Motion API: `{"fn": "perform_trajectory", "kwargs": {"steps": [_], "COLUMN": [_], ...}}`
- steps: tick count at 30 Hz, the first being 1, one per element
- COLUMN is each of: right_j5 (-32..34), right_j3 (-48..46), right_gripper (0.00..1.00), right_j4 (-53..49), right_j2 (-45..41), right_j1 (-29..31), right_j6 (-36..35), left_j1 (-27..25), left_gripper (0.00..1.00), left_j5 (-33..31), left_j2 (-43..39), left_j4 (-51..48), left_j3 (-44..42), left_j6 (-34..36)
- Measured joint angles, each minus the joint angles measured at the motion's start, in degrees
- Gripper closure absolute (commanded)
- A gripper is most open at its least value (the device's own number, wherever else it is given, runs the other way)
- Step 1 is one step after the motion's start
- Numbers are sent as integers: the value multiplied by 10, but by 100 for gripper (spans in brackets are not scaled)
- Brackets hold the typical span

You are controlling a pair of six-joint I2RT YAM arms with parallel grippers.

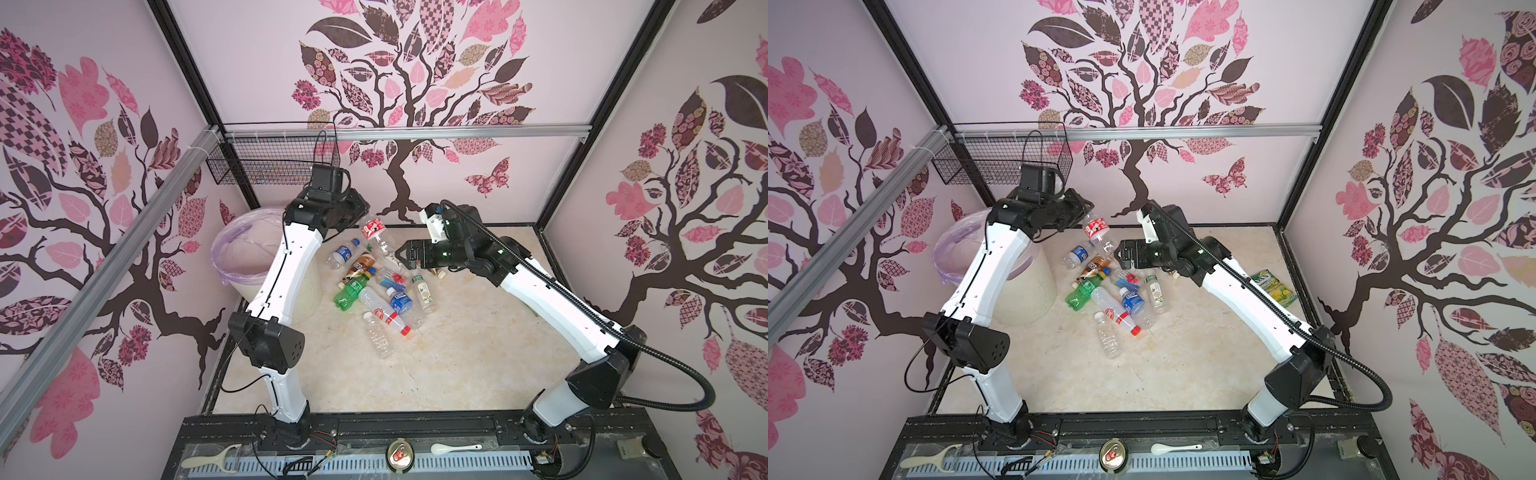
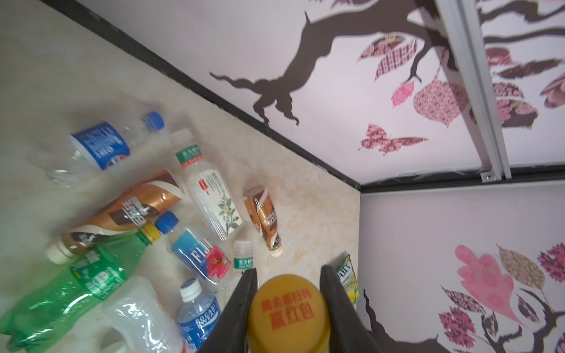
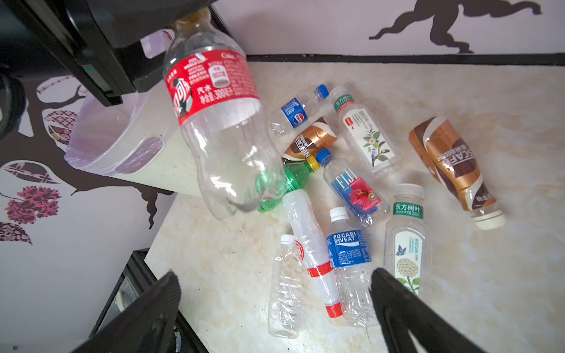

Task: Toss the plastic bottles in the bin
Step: 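Grasp the Coke bottle's yellow cap with the left gripper while right gripper releases, then carry the Coke bottle with the left gripper over the bin and release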

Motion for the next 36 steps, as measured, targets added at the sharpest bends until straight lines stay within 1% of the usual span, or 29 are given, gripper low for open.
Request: {"fn": "perform_trajectory", "kwargs": {"steps": [4, 9, 14, 18, 21, 24, 26, 29, 30, 31, 32, 33, 35, 36], "right_j5": [2, -12, -19, -20, -20, -19, -19, -19, -19, -19, -19, -19, -18, -17], "right_j3": [59, 120, 152, 159, 163, 165, 165, 165, 165, 165, 165, 165, 165, 165], "right_gripper": [1, 0, 0, 0, 0, 1, 0, 1, 0, 0, 1, 0, 1, 0], "right_j4": [1, 10, 6, 2, -4, -4, -6, -8, -8, -9, -9, -9, -13, -16], "right_j2": [10, 38, 61, 64, 64, 64, 64, 64, 64, 64, 64, 64, 64, 64], "right_j1": [0, 1, 14, 31, 38, 41, 41, 40, 40, 40, 40, 41, 41, 40], "right_j6": [0, 18, 29, 30, 30, 29, 29, 29, 29, 29, 29, 29, 27, 26], "left_j1": [44, 87, 89, 89, 89, 89, 89, 100, 111, 119, 131, 143, 155, 156], "left_gripper": [92, 94, 94, 97, 96, 97, 96, 90, 83, 73, 57, 48, 38, 34], "left_j5": [-52, -154, -257, -325, -360, -382, -394, -409, -413, -416, -419, -418, -407, -401], "left_j2": [-43, -118, -162, -197, -211, -217, -227, -254, -258, -259, -260, -257, -240, -231], "left_j4": [-3, 25, 94, 175, 221, 251, 270, 269, 250, 235, 215, 193, 147, 130], "left_j3": [17, 30, 73, 79, 84, 82, 54, -37, -69, -93, -122, -153, -185, -186], "left_j6": [25, 75, 163, 251, 303, 332, 340, 324, 305, 287, 263, 241, 215, 206]}}
